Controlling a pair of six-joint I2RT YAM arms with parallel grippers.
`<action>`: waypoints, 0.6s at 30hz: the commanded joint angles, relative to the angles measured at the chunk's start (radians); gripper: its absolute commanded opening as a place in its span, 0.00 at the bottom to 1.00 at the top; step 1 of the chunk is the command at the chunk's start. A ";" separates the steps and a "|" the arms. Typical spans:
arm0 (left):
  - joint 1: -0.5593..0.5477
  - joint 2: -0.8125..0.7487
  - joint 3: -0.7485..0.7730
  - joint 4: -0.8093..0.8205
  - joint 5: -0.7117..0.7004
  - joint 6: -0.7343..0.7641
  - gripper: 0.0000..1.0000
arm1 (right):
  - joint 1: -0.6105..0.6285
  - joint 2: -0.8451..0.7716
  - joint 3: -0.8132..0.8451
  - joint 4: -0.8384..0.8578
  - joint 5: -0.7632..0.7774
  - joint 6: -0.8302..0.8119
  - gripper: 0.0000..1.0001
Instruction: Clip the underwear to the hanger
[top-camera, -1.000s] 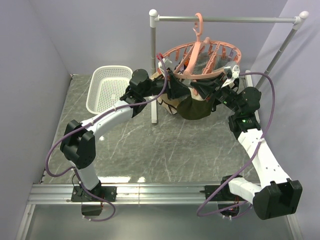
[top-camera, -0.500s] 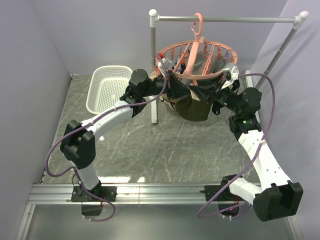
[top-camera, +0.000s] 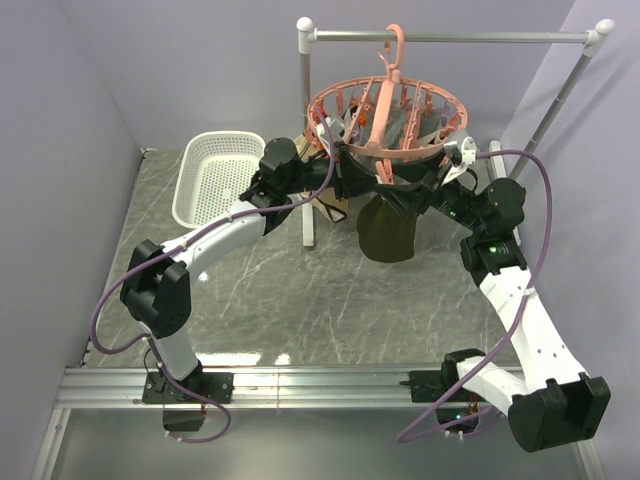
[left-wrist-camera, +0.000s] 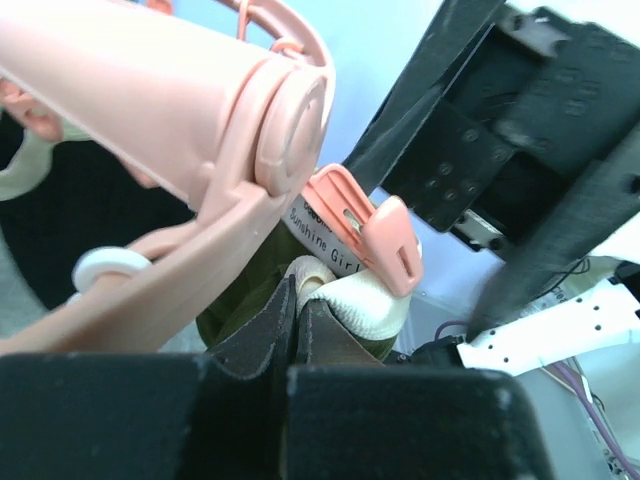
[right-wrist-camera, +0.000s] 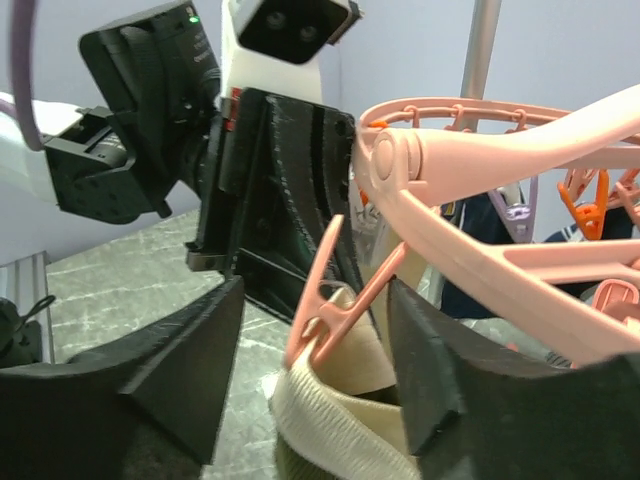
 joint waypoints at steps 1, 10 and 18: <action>-0.002 -0.046 0.021 -0.025 -0.028 0.037 0.00 | 0.010 -0.054 0.001 -0.001 -0.012 -0.007 0.70; -0.003 -0.053 0.025 -0.059 -0.054 0.065 0.00 | 0.009 -0.106 0.016 -0.039 0.042 0.021 0.76; -0.002 -0.076 0.022 -0.128 -0.105 0.126 0.17 | -0.011 -0.140 0.042 -0.047 0.072 0.097 0.77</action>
